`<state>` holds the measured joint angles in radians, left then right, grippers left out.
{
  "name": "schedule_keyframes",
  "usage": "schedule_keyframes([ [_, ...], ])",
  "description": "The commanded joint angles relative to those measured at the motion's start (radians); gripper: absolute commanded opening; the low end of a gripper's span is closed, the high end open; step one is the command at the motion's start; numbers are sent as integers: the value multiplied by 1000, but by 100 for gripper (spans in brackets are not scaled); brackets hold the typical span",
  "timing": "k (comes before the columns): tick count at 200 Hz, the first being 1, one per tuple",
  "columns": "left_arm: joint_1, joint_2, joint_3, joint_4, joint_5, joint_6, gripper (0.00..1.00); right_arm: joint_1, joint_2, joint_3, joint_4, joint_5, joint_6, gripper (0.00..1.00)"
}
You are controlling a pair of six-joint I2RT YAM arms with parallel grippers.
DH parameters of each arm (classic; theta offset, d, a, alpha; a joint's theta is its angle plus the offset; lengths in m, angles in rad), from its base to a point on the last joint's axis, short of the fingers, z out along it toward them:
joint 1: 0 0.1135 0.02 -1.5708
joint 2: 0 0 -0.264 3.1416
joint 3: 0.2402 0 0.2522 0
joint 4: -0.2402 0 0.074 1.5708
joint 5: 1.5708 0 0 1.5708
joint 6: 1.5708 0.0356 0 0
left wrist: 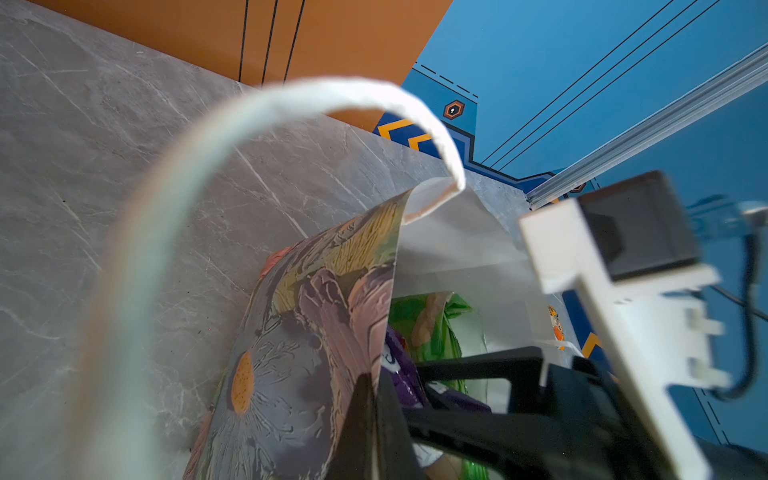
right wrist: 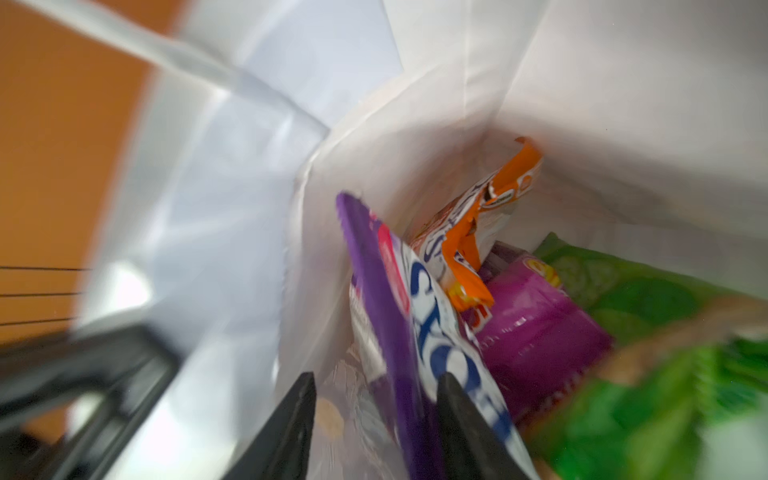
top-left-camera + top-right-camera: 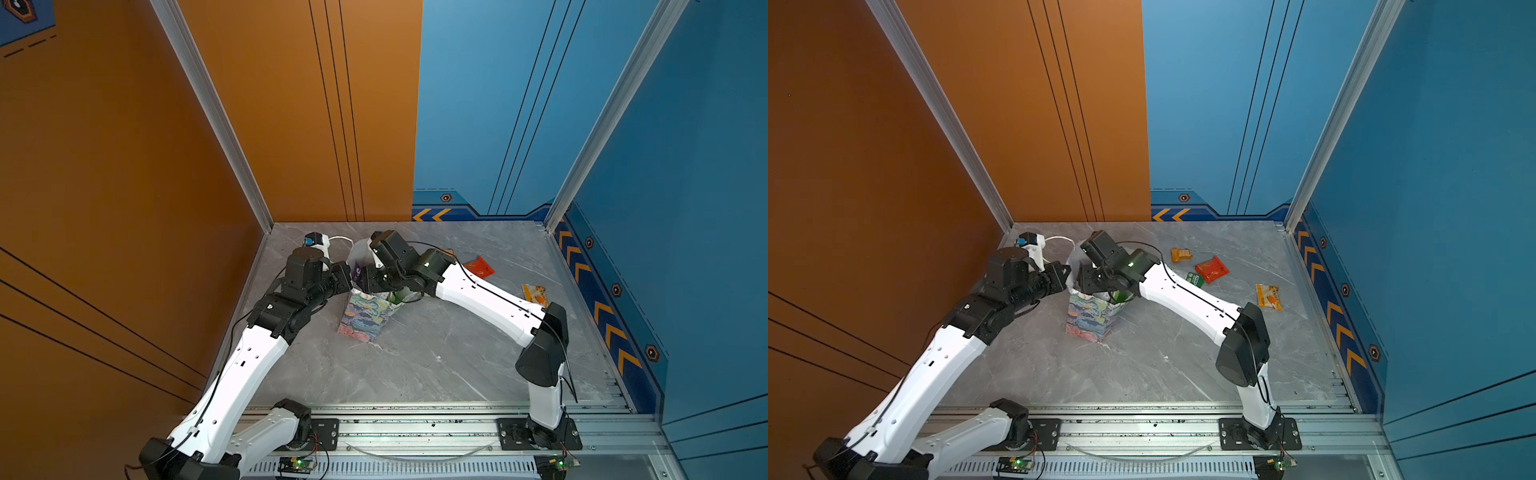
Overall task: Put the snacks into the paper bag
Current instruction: 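Open the right gripper and raise it out of the paper bag, then move the right gripper down onto the green FOX'S Spring Tea bag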
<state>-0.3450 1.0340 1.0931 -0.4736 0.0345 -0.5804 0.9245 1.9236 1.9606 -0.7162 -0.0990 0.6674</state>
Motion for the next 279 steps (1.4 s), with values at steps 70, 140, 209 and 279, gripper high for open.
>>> schedule_keyframes([
  [70,23,22,51,38,-8,60,0,-132,-424,-261,63,36,-60,64],
  [140,-19,41,74,-28,-39,122,0,-420,-729,-667,118,64,-35,69],
  [209,1,8,67,-27,-27,180,0,-660,-708,-989,269,9,130,70],
  [279,57,6,74,-17,56,164,0,-736,-490,-1032,415,-57,244,71],
])
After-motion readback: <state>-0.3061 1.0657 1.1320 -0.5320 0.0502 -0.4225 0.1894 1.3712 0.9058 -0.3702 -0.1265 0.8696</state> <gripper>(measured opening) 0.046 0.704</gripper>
